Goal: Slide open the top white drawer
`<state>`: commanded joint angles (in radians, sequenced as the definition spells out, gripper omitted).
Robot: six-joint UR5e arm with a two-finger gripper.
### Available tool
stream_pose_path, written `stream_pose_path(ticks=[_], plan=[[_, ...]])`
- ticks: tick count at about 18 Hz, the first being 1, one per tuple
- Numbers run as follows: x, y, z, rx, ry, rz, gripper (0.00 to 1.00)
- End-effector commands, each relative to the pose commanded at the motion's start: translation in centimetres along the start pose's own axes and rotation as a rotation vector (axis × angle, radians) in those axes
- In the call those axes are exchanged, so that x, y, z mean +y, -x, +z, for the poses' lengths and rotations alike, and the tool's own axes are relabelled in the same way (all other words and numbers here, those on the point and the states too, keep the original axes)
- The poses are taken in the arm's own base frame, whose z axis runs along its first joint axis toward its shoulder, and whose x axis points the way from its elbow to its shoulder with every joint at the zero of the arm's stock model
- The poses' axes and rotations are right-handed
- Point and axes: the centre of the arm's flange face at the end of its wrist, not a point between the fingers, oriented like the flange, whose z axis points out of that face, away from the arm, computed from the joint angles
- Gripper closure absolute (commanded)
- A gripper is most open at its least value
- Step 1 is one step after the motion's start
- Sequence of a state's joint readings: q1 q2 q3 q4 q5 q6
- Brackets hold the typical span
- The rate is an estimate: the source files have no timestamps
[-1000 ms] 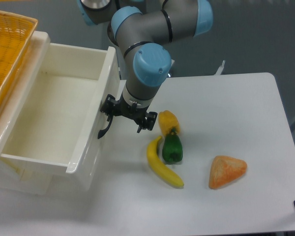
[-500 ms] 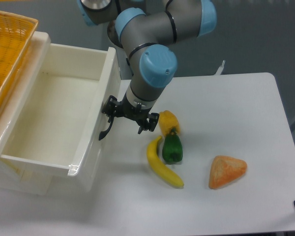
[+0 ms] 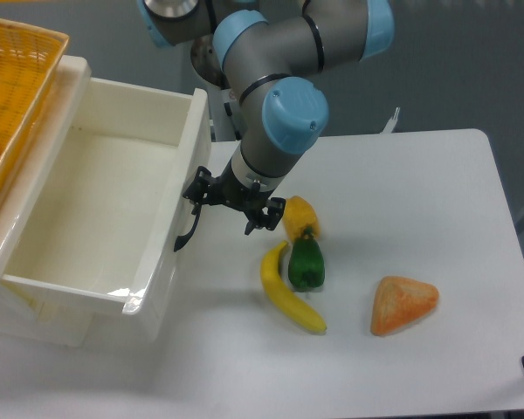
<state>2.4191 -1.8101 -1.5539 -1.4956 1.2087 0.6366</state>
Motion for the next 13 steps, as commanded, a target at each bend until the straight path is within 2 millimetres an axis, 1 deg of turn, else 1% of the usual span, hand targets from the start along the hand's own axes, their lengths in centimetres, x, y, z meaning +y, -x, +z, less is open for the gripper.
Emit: stream_pose_path(ticks=[4, 7, 10, 13], plan=[[0.0, 0.4, -1.1, -0.066, 0.003, 0.016, 0.00], [0.3, 1.4, -1.9, -0.094, 0.001, 0.060, 0.00], [1.1, 2.5, -3.2, -0.134, 0.011, 0.134, 0.00], [1.3, 3.2, -3.4, -0.172, 0.045, 0.184, 0.00]])
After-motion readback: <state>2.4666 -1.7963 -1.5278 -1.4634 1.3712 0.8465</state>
